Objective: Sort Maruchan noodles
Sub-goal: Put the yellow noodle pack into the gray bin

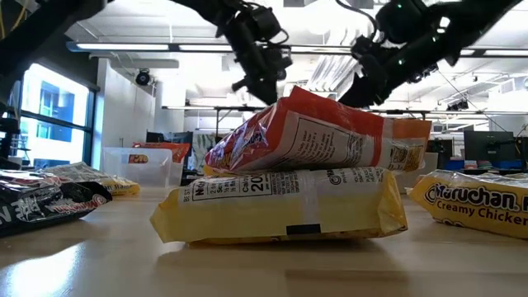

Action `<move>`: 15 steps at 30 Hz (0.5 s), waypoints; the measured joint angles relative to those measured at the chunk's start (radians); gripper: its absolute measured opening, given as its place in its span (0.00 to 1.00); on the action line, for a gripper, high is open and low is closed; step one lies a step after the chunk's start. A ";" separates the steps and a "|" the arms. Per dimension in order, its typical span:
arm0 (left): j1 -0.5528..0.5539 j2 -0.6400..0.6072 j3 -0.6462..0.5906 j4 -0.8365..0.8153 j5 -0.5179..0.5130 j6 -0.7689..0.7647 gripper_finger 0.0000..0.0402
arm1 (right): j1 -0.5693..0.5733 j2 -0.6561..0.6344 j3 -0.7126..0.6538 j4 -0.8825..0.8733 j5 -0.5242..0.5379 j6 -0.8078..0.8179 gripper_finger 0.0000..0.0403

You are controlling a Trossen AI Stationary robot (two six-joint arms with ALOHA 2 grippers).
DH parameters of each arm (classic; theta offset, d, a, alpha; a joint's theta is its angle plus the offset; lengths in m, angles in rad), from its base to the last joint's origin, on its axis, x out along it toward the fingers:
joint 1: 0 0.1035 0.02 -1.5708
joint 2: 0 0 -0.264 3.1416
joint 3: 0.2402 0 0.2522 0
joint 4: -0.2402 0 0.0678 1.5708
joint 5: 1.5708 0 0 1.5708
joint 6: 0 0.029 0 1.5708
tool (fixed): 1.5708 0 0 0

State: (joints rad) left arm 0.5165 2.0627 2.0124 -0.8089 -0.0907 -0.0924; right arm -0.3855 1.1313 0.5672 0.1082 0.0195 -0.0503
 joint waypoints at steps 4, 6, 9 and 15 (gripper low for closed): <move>-0.034 -0.063 -0.189 0.267 0.055 0.015 0.12 | 0.000 0.000 -0.071 0.137 -0.012 0.045 0.00; -0.046 -0.102 -0.294 0.391 0.082 0.013 0.12 | 0.000 0.000 -0.090 0.162 -0.012 0.054 0.00; -0.062 -0.171 -0.466 0.586 0.118 0.006 0.12 | 0.000 0.000 -0.110 0.184 -0.012 0.054 0.00; -0.100 -0.320 -0.807 0.966 0.125 -0.034 0.12 | 0.001 0.000 -0.113 0.189 -0.032 0.054 0.00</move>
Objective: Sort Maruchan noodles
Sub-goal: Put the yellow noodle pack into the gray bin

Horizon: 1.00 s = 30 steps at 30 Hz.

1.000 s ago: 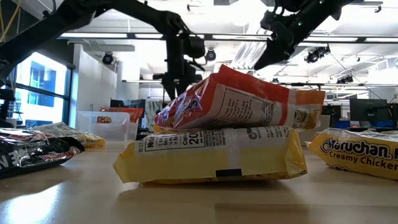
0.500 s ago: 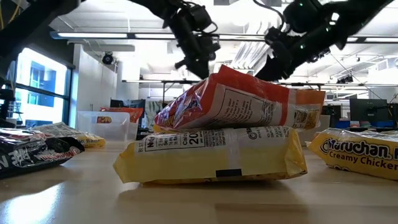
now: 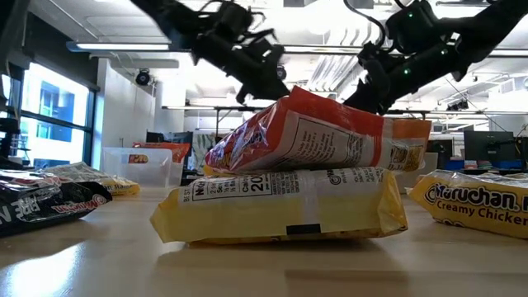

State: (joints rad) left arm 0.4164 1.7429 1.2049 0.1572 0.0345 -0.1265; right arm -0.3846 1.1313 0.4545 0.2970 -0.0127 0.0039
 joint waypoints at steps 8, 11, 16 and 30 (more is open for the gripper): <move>-0.043 -0.174 -0.371 0.320 0.042 -0.047 0.12 | 0.055 0.005 0.000 0.089 -0.022 0.003 0.00; -0.066 -0.223 -0.458 0.347 0.098 -0.049 0.12 | 0.080 0.017 -0.001 0.134 -0.018 -0.014 0.00; -0.147 -0.280 -0.549 0.351 0.124 -0.047 0.12 | 0.109 0.065 -0.002 0.202 -0.018 -0.042 0.00; -0.408 -0.424 -0.639 -0.024 -0.163 -0.265 0.11 | 0.112 0.107 0.007 0.247 -0.022 -0.187 0.00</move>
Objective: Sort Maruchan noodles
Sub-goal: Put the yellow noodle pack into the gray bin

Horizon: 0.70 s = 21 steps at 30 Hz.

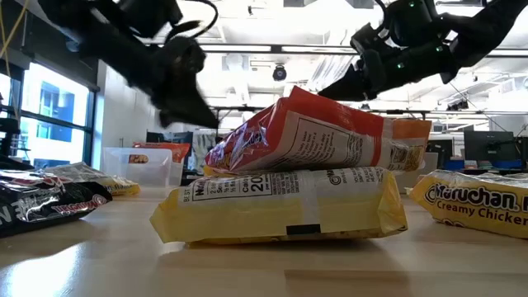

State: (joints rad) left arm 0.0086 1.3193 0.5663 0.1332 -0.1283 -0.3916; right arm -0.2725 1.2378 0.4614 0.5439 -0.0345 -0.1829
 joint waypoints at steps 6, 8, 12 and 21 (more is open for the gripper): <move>-0.113 -0.096 0.018 -0.285 -0.155 -0.209 0.12 | -0.023 0.000 0.031 0.000 0.000 -0.060 0.00; -0.145 -0.101 0.019 -0.312 -0.187 -0.251 0.12 | -0.033 0.000 0.038 0.001 -0.001 -0.062 0.00; -0.179 -0.060 0.021 -0.294 -0.244 -0.244 0.14 | -0.052 -0.001 0.042 0.001 -0.014 -0.070 0.00; -0.158 0.123 0.020 -0.118 -0.254 -0.225 0.33 | -0.068 -0.001 0.042 0.002 -0.023 -0.062 0.00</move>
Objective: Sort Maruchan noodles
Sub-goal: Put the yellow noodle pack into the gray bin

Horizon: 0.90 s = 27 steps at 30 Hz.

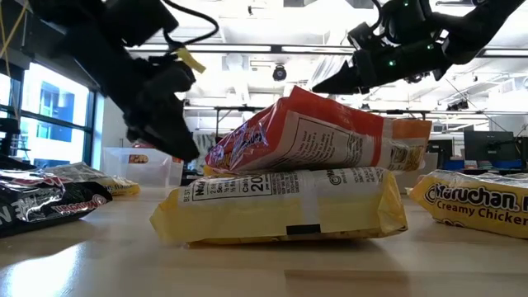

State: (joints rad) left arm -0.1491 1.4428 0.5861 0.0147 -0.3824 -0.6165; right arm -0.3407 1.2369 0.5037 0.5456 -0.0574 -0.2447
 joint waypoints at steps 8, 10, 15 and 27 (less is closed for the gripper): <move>0.038 0.118 -0.001 0.138 0.011 0.049 0.43 | 0.000 0.000 0.000 -0.001 0.000 0.008 0.00; 0.041 0.139 0.000 0.182 0.022 0.081 0.44 | 0.001 0.000 0.000 0.000 0.000 0.008 0.00; 0.042 0.173 0.000 0.269 0.028 0.159 0.40 | 0.001 0.000 0.000 -0.001 0.000 0.008 0.00; 0.062 0.175 0.000 0.360 0.086 0.279 0.02 | 0.001 0.000 0.000 -0.003 0.000 0.027 0.00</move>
State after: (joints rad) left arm -0.0868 1.6176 0.5861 0.3743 -0.2967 -0.3374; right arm -0.3401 1.2369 0.5041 0.5430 -0.0578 -0.2180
